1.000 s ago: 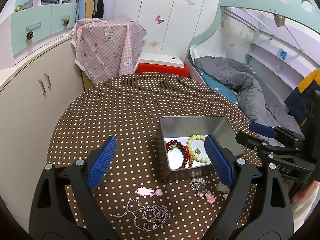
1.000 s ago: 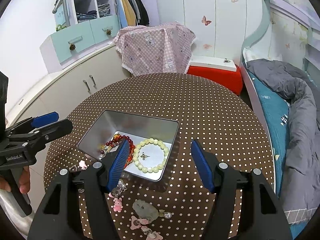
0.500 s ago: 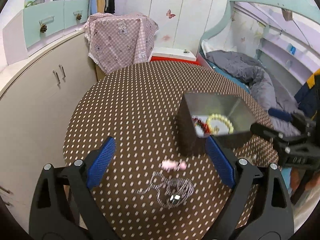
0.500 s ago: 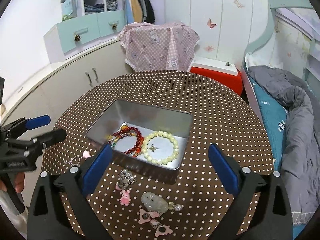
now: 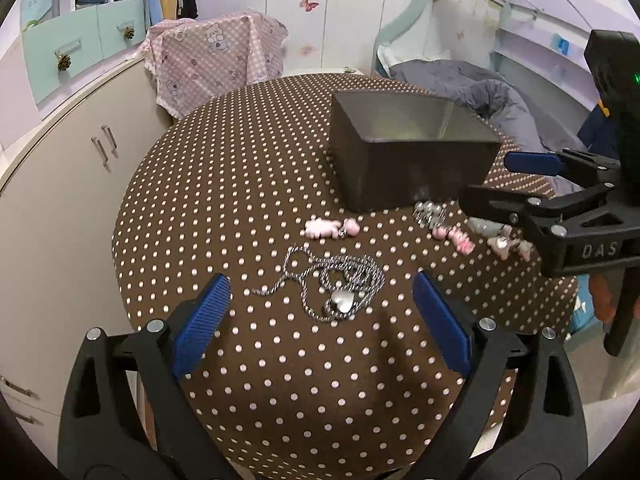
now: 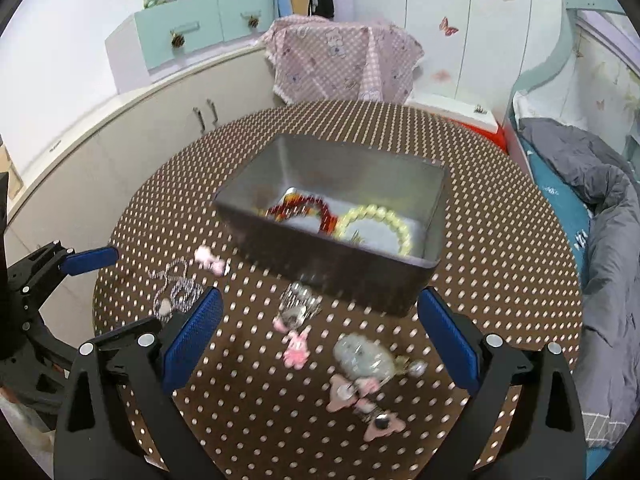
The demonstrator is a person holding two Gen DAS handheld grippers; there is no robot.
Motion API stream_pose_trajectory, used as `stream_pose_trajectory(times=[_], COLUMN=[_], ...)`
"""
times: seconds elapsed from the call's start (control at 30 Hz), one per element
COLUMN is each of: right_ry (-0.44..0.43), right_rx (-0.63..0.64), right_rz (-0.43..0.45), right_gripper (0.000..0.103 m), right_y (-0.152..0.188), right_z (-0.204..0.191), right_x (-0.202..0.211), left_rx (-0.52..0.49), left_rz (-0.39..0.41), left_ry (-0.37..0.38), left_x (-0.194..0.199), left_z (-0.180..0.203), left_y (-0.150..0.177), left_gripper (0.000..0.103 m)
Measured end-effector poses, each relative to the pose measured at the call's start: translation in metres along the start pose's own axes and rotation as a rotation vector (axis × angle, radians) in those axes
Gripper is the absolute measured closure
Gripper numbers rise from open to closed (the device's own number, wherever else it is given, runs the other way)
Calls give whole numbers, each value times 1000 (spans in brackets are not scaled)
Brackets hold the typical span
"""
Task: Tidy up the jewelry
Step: 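Lift both tools out of the tin toward the remaining jewelry, then grasp the silver chain necklace with left tool while right tool approaches pink bunny charm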
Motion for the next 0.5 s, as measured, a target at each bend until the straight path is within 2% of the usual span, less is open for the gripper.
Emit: stream_pose_trajectory(times=[0.17,0.23,0.27,0.33,0.4,0.5], right_ry=[2,6,7,6,5,2], right_rx=[-10,-14,-17,-24,-24,-14], right_rz=[-49,-61,-66,-76,-81,-88], right_gripper=[9,9,9,9,9,9], right_y=[15,19,21,23,25,28], right_z=[-1,0,1,1,0,-4], right_x=[-10,-12,-14,-16,-17,-18], left_rx=[-24,-47,-66,-74,-72,-83], left_rz=[-20,-26,-39,-21,-3,24], left_ry=[-53,-46,-52,-54,-14,-9], left_x=[-5,-8,-12,-13,-12,-12], left_z=[6,10,13,16,18,22], left_y=[13,16,19,20,20,21], left_gripper=[15,28,40,48,71,80])
Point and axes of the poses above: each gripper's, at about its wrist camera, not at the fingertips, and x roughly against the way its jaws point, z to its right, y to its underside, the point moved 3 cm from there along -x, roughly the way its jaws point, and after that the axes turned 13 degrees about -x, right-handed, at the moved point
